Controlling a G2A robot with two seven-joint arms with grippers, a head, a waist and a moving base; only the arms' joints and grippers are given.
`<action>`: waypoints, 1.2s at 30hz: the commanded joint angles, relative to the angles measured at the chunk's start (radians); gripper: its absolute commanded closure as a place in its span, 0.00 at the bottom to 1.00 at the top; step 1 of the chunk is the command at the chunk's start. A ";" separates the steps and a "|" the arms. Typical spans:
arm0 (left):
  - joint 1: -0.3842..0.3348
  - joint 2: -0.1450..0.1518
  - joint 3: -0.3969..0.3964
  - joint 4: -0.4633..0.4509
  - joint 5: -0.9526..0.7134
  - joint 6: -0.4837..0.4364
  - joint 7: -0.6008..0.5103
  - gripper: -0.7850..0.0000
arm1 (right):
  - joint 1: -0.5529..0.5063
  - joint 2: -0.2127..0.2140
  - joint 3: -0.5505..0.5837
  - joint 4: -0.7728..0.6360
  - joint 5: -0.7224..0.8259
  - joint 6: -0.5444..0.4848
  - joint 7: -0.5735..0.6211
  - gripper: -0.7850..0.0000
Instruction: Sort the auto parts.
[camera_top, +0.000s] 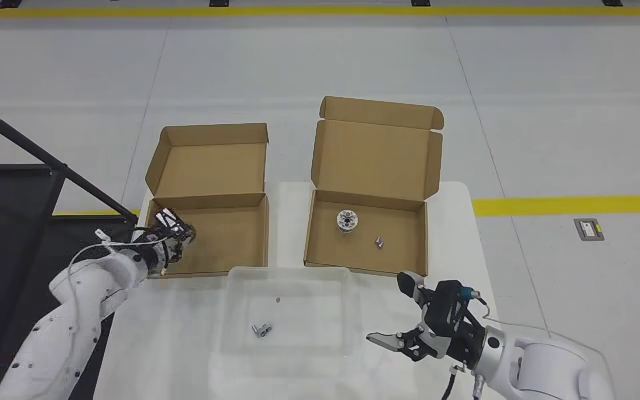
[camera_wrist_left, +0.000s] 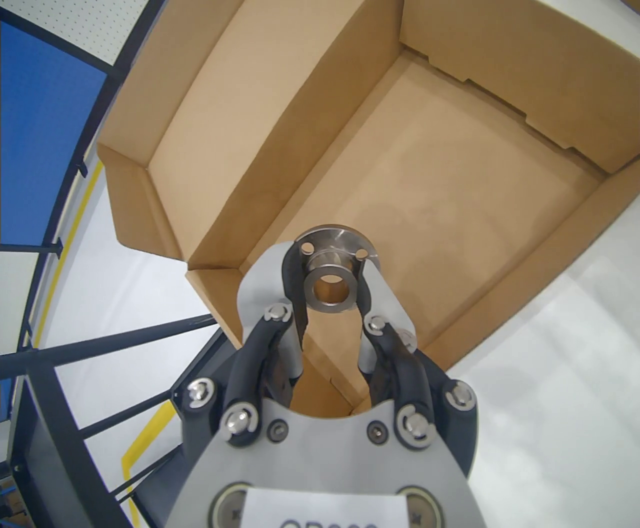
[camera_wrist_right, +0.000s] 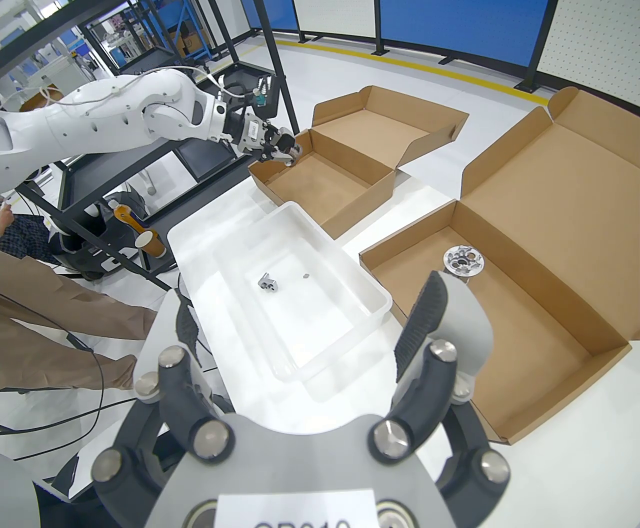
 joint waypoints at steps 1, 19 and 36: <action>-0.072 -0.015 0.046 0.059 0.020 -0.015 0.007 1.00 | 0.000 0.000 0.000 0.000 0.000 0.000 0.000 0.00; -0.396 -0.096 0.299 0.352 0.298 -0.224 0.102 1.00 | 0.000 0.000 0.000 0.000 0.000 0.000 0.000 0.00; -0.490 -0.170 0.419 0.477 0.386 -0.271 0.088 1.00 | 0.000 0.000 0.000 0.000 0.000 0.000 0.000 0.00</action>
